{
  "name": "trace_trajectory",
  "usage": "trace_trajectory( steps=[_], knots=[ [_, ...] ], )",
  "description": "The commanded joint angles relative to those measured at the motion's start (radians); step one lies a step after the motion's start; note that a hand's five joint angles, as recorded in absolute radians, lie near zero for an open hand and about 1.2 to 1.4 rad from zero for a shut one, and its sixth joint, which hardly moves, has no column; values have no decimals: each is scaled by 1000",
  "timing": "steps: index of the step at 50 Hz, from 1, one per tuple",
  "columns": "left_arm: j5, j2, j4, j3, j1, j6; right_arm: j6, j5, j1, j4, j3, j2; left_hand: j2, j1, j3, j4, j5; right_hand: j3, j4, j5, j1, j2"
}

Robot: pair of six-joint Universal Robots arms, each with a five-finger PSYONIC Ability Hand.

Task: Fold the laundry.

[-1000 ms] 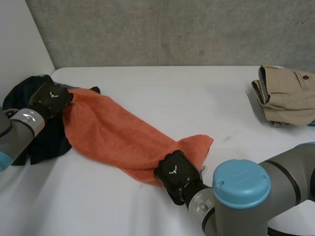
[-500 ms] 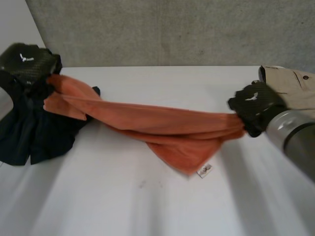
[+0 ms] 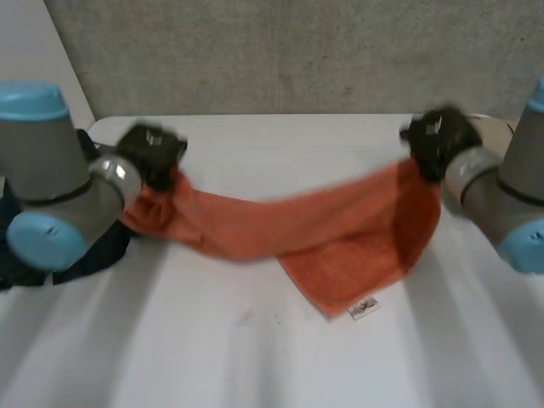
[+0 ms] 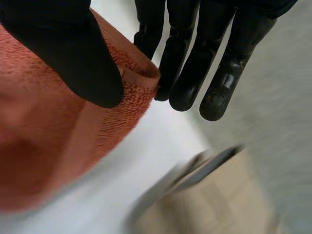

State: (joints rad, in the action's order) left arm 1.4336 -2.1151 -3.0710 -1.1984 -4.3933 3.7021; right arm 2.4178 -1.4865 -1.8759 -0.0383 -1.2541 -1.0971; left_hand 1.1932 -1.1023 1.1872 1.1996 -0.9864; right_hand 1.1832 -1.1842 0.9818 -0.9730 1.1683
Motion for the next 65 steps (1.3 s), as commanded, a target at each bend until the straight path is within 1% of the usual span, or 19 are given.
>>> trace_trajectory(
  steps=[1, 5, 6, 10, 15, 23, 28, 29, 33, 37, 41, 42, 45, 46, 51, 56, 57, 61, 65],
  knots=[
    [2, -59, -427, 336, 34, 85, 81, -34, -2, 452, 218, 13, 203, -294, 209, 197, -235, 213, -212, 240, -423, 228],
    [10, -45, -656, 390, 38, 62, 83, -64, -2, 602, 283, -1, 203, -294, 209, 197, -235, 213, -212, 240, -423, 228],
    [10, -40, -666, 393, 38, 58, 81, -67, -2, 612, 291, -6, 203, -294, 209, 197, -235, 213, -212, 240, -423, 228],
    [7, -16, -611, 378, 38, 18, 84, -67, -3, 600, 282, -43, 203, -294, 209, 197, -235, 213, -212, 240, -423, 228],
    [-8, 41, -483, 231, 35, -37, 90, -58, 1, 519, 135, -90, 203, -294, 209, 197, -235, 213, -212, 240, -423, 228],
    [-102, 202, -404, -249, 40, -33, 90, -22, 14, 269, -177, -240, 203, -294, 209, 197, -235, 213, -212, 240, -423, 228],
    [-116, 247, -356, -437, 38, 42, 80, 90, 32, 109, -344, -300, 203, -294, 209, 197, -235, 213, -212, 240, -423, 228],
    [-111, 245, -345, -472, 38, 83, 76, 130, 47, 54, -384, -302, 203, -294, 209, 197, -235, 213, -212, 240, -423, 228],
    [-107, 213, -315, -504, 40, 204, 55, 192, 76, -43, -451, -297, 203, -294, 209, 197, -235, 213, -212, 240, -423, 228],
    [-104, 158, -293, -475, 37, 306, 61, 206, 80, -43, -473, -251, 203, -294, 209, 197, -235, 213, -212, 240, -423, 228],
    [-104, 124, -295, -415, 41, 317, 69, 195, 80, 34, -467, -181, 203, -294, 209, 197, -235, 213, -212, 240, -423, 228],
    [-104, 119, -296, -402, 41, 315, 72, 192, 80, 52, -466, -172, 134, -225, 140, 127, -166, 213, -212, 240, -423, 228],
    [-102, 116, -296, -376, 51, 288, 102, 146, 89, 135, -456, -142, -148, 57, -142, -154, 116, 213, -212, 240, -423, 228],
    [-102, 116, -296, -374, 63, 256, 128, 111, 96, 180, -452, -129, -317, 227, -311, -324, 285, 213, -212, 240, -423, 228],
    [-85, 127, -295, -389, 109, 104, 199, 37, 115, 284, -444, -75, -495, 404, -489, -501, 463, 213, -212, 240, -423, 228],
    [4, 190, -284, -432, 124, -48, 207, 11, 118, 310, -439, -66, -536, 446, -530, -543, 504, 213, -212, 240, -423, 228],
    [48, 222, -284, -453, 124, -89, 205, 11, 121, 322, -435, -66, -536, 446, -530, -543, 504, 213, -212, 240, -423, 228],
    [140, 285, -284, -500, 124, -161, 211, 9, 145, 388, -418, -60, -539, 448, -533, -546, 507, 213, -212, 240, -423, 228],
    [182, 352, -281, -549, 123, -212, 208, 2, 176, 414, -409, -50, -519, 428, -513, -525, 487, 213, -212, 240, -423, 228]
  ],
)
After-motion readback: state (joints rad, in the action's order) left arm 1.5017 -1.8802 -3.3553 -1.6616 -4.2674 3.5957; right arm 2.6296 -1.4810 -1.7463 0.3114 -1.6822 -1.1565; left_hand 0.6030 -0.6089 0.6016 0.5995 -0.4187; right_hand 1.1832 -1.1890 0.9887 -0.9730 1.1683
